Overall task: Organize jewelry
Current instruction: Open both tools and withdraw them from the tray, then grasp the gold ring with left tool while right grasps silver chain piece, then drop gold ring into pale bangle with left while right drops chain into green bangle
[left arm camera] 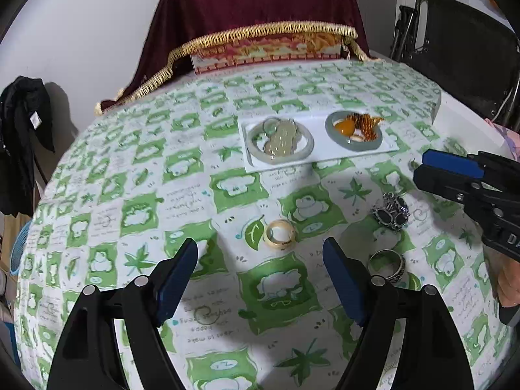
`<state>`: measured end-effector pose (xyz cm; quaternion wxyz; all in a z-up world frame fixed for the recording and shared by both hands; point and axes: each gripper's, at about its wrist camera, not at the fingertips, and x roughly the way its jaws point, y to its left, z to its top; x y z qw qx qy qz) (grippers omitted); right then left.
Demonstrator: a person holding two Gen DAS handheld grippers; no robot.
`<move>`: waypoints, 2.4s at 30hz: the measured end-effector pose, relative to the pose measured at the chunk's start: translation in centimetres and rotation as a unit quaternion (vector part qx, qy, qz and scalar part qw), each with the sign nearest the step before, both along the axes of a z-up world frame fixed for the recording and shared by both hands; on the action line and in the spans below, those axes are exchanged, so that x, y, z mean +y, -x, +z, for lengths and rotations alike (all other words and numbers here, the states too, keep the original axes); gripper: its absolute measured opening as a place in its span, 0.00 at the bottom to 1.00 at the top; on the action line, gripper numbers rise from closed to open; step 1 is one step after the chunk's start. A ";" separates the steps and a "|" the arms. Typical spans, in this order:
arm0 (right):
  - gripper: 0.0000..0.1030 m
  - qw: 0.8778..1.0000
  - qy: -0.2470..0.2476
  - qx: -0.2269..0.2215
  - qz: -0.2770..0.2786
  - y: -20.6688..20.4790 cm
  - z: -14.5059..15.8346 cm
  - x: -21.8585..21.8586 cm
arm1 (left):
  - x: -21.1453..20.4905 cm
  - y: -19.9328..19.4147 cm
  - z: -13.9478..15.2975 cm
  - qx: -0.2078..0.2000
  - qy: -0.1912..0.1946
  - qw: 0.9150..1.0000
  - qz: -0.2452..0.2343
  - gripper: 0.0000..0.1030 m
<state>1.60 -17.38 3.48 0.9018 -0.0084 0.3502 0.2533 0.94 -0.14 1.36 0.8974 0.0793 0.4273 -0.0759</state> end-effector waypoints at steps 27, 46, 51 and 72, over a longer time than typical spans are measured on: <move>0.36 0.998 0.039 0.049 0.028 -0.5 -1.8 2.0 | 0.3 -0.9 0.4 -0.003 0.014 1.000 -0.006 0.21; 0.32 0.999 0.044 0.013 0.019 0.2 -0.7 2.0 | 0.1 -0.7 0.6 -0.009 0.017 1.000 -0.010 0.21; 0.32 1.000 0.022 -0.015 0.004 0.1 0.6 1.0 | 0.1 -0.9 1.2 -0.018 0.023 0.999 -0.012 0.21; 0.33 0.998 -0.045 -0.001 -0.040 -8.6 3.1 -0.4 | -1.5 -10.1 3.8 -0.028 0.065 0.997 -0.011 0.21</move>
